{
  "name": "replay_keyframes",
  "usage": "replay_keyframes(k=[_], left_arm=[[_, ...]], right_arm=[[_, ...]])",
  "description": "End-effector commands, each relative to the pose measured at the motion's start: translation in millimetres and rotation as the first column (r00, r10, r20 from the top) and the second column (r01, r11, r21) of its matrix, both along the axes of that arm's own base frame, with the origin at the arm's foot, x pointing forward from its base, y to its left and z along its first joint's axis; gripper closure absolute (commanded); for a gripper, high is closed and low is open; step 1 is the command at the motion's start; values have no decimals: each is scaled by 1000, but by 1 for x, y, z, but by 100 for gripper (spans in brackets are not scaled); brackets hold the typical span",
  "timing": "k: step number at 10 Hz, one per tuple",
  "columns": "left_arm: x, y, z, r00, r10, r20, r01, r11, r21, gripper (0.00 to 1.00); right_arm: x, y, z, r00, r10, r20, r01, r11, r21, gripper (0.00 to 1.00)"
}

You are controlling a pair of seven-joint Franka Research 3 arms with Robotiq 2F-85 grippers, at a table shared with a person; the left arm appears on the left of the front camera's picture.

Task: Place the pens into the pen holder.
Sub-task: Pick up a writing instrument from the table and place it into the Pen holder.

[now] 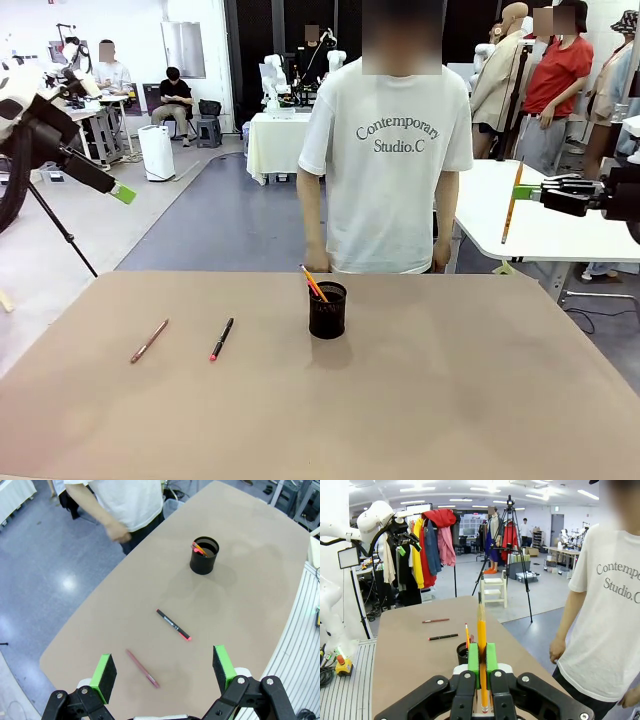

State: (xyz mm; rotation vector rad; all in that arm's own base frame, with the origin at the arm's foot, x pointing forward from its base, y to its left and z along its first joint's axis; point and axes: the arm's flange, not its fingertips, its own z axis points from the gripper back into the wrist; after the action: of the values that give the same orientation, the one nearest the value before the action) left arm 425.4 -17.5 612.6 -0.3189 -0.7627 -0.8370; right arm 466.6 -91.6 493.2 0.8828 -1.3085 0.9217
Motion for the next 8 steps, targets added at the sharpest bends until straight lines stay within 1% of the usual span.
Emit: replay_keyframes(k=[1, 7, 8], left_arm=[[-1, 1, 1, 1000, -10, 2, 10, 1000, -7, 0], [-1, 1, 1, 1000, -10, 2, 10, 1000, -7, 0], [-1, 1, 1, 1000, -10, 2, 10, 1000, -7, 0]], right_arm=[[0, 2, 2, 1000, 6, 3, -6, 1000, 0, 100], [0, 0, 0, 1000, 0, 0, 0, 1000, 0, 100], [16, 10, -5, 1000, 18, 0, -18, 998, 66, 100]])
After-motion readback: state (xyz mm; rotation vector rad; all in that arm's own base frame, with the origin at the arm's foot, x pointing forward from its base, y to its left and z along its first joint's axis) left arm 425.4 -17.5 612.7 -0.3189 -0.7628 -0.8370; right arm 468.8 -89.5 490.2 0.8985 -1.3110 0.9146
